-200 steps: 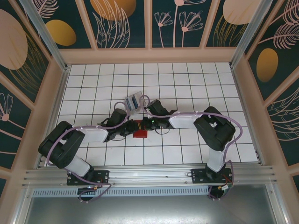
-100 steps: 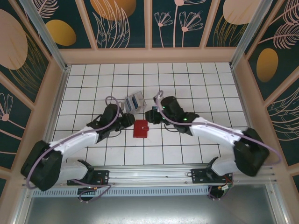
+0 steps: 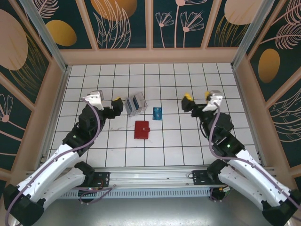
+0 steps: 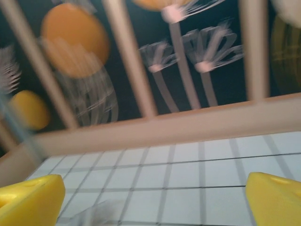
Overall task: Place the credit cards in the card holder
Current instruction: Reset both arms
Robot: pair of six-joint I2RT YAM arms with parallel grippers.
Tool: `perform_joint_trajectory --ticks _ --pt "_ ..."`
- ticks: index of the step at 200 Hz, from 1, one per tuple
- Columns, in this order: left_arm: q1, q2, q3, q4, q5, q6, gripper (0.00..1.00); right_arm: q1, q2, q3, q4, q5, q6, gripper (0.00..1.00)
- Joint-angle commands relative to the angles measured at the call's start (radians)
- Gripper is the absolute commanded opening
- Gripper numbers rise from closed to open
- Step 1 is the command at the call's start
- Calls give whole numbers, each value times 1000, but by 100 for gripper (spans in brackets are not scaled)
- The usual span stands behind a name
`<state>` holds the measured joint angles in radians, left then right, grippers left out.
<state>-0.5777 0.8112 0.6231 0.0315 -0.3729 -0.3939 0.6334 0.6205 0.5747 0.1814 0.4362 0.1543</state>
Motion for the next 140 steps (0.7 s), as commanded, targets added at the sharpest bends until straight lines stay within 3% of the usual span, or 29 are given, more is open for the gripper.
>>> perform_joint_trajectory --ticks 1,31,47,62,105,126,140 --pt "4 28 -107 145 -171 193 99 -123 -8 -126 126 113 -84 99" --pt "7 -2 -345 563 -353 426 99 -297 -3 -290 262 -64 -105 99" --pt "47 21 -428 688 -261 590 99 -352 1 -347 338 -95 -118 99" --pt "135 56 -420 651 -160 540 99 -397 20 -402 443 -132 -163 99" --pt "434 215 -506 868 163 401 99 -596 290 -478 747 -356 -95 99" --pt "508 327 -517 1011 229 351 99 -624 489 -531 1056 -416 -157 99" --pt "528 393 -500 1072 249 336 99 -644 606 -514 1120 -455 -165 99"
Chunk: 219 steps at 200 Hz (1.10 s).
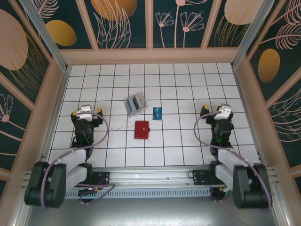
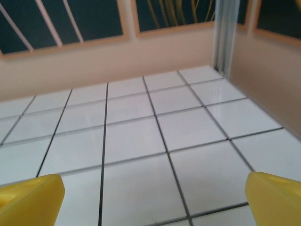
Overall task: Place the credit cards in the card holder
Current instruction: Reset both arms
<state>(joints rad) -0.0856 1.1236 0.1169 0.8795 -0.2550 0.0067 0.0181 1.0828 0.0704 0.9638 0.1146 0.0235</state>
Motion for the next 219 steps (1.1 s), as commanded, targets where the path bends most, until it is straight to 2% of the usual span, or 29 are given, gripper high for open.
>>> perform_joint_trajectory --ticks 1,20,32,46,57,70,86,111,219 --pt "37 87 7 234 132 -67 99 -29 149 -6 337 -135 -35 99" --pt "46 185 17 384 130 -58 99 -42 271 25 377 -154 -30 99" --pt "50 256 23 446 95 -64 99 -56 360 17 474 -163 -16 99" --pt "62 350 30 522 111 -75 99 -69 474 13 599 -161 1 99" --pt "62 415 40 583 120 -69 99 -73 436 48 462 -156 8 99" --pt "61 386 87 440 111 -67 99 -76 461 84 445 -158 11 99" --pt "64 396 114 400 104 -76 99 -76 459 145 322 -149 18 99" --pt "70 404 122 397 76 -93 99 -77 456 149 309 -147 18 99" --pt "70 396 113 404 77 -90 99 -52 456 171 267 -141 -13 99"
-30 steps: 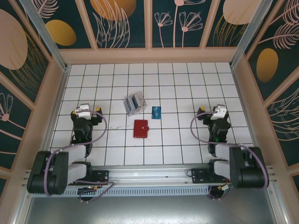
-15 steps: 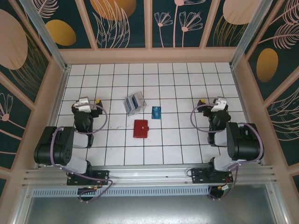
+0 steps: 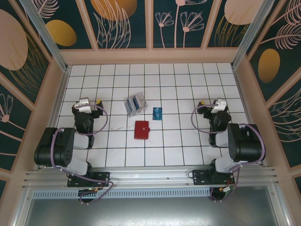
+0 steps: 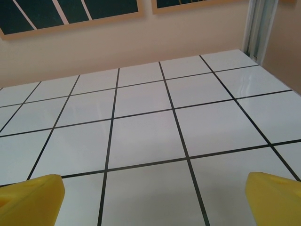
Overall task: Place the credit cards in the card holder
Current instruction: Reset both arms
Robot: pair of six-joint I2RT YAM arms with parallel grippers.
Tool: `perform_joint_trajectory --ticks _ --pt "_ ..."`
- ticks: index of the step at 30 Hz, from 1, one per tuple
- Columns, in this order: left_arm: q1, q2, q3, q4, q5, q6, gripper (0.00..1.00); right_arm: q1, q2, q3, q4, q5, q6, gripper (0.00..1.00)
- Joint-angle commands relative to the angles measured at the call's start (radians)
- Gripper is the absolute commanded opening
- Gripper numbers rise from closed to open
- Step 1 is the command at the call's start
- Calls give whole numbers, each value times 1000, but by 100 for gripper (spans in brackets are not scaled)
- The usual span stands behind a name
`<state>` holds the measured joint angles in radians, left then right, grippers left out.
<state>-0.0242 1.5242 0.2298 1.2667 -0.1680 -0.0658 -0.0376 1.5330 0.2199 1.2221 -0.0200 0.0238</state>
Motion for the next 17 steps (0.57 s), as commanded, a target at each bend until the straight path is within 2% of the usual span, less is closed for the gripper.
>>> perform_joint_trajectory --ticks 1,17 --pt "9 -5 0 17 -10 -17 99 4 6 21 9 -6 -12 99" --pt "9 -5 -1 17 -9 -17 99 -1 5 22 7 -15 -12 99"
